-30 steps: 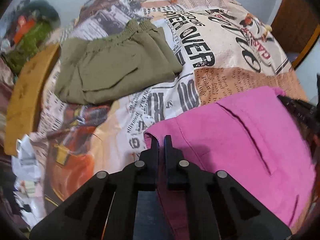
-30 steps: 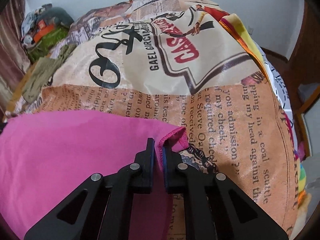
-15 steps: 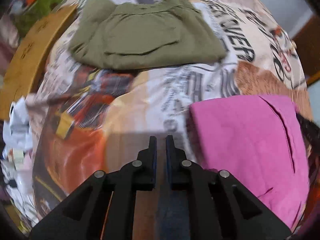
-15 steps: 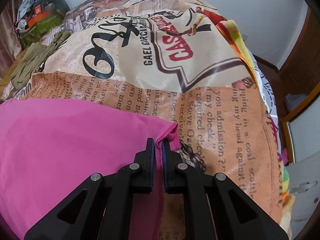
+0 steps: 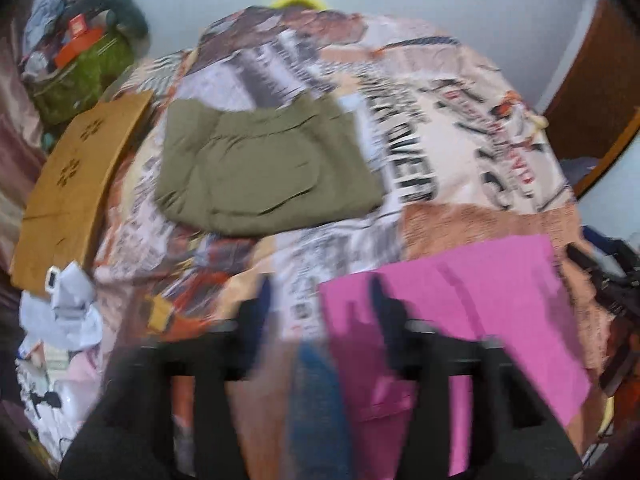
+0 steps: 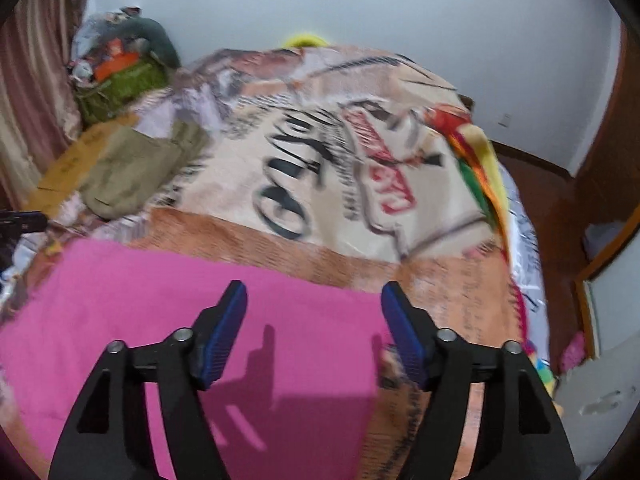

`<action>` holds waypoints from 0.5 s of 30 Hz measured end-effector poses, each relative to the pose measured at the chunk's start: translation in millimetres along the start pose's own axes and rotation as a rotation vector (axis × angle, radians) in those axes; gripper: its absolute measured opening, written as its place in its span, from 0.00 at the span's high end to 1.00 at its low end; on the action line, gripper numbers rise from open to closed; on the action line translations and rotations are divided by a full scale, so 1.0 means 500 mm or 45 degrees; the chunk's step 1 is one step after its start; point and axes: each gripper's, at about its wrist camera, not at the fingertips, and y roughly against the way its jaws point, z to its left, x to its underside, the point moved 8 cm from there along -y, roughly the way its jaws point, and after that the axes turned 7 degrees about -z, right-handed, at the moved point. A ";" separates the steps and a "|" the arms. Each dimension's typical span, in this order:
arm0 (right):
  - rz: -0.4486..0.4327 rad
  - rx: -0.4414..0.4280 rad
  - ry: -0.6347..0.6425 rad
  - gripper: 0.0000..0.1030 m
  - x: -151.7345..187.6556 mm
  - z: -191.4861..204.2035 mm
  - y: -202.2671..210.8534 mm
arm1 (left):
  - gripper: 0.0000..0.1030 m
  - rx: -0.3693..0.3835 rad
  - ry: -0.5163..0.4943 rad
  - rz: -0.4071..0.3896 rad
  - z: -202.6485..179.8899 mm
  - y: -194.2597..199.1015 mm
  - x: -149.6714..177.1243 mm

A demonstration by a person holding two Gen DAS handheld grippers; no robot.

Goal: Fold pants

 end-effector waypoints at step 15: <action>0.245 -0.136 0.048 0.29 0.075 0.077 -0.090 | 0.08 -0.016 -0.105 0.167 -0.049 -0.088 0.068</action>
